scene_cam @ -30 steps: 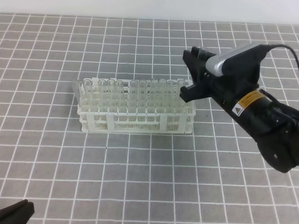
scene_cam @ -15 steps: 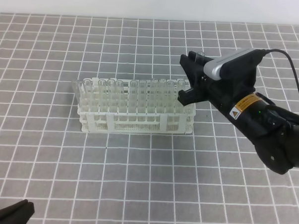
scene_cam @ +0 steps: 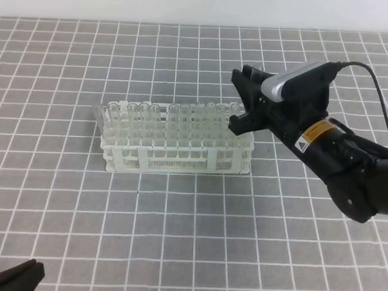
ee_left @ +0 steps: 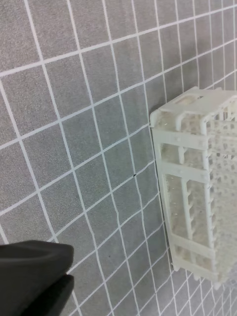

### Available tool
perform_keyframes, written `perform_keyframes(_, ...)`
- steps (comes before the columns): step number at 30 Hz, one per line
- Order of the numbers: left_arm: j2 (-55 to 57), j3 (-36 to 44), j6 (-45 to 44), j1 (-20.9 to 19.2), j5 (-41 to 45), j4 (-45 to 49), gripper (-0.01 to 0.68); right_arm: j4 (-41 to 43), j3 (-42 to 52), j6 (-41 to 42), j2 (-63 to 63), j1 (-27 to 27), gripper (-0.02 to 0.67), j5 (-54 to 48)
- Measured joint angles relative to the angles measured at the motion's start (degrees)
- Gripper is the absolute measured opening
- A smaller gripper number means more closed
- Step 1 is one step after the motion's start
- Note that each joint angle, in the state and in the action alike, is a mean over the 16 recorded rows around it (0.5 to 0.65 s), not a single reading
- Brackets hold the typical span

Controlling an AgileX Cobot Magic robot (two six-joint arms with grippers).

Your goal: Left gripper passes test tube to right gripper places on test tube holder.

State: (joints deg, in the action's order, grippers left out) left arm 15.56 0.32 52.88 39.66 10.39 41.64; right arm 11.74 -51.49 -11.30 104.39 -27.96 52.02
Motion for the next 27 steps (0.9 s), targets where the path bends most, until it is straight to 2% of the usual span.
perform_keyframes(20, -0.1, 0.05, -0.01, -0.01, -0.03, 0.02, 0.014, 0.08, -0.04, 2.13, 0.25, 0.0, 0.085, -0.84)
perform_keyframes(27, -0.07, 0.09, -0.03, -0.01, -0.06, 0.04, 0.014, 0.11, -0.04, 2.37, 0.25, 0.0, 0.11, -1.62)
